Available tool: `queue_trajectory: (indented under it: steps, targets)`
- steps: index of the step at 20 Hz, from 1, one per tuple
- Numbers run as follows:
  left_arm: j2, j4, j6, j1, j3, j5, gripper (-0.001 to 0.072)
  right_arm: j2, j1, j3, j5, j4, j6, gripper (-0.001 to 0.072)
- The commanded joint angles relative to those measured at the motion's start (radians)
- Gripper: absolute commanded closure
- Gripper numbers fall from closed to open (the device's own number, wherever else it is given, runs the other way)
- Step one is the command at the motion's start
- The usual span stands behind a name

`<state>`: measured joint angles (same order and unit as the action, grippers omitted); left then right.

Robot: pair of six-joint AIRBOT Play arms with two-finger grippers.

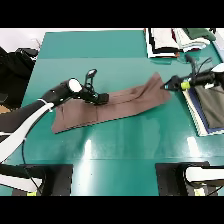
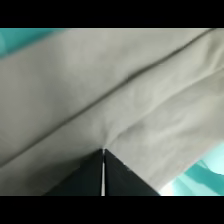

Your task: Fold the shirts.

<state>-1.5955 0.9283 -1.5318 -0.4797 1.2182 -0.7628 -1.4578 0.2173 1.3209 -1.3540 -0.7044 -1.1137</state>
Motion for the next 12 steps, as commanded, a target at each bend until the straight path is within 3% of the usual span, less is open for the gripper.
queue_trajectory:
  steps: [1, 12]
  targets:
    - [-0.091, -0.045, -0.005, -0.038, 0.057, 0.032, 0.0681, 0.09, -0.083, 0.141, -0.045, 0.042, -0.064, 0.0693]
    - [-0.122, -0.039, -0.006, -0.037, 0.124, 0.014, 0.068, 0.113, -0.389, 0.36, 0.043, 0.06, -0.207, 0.0693]
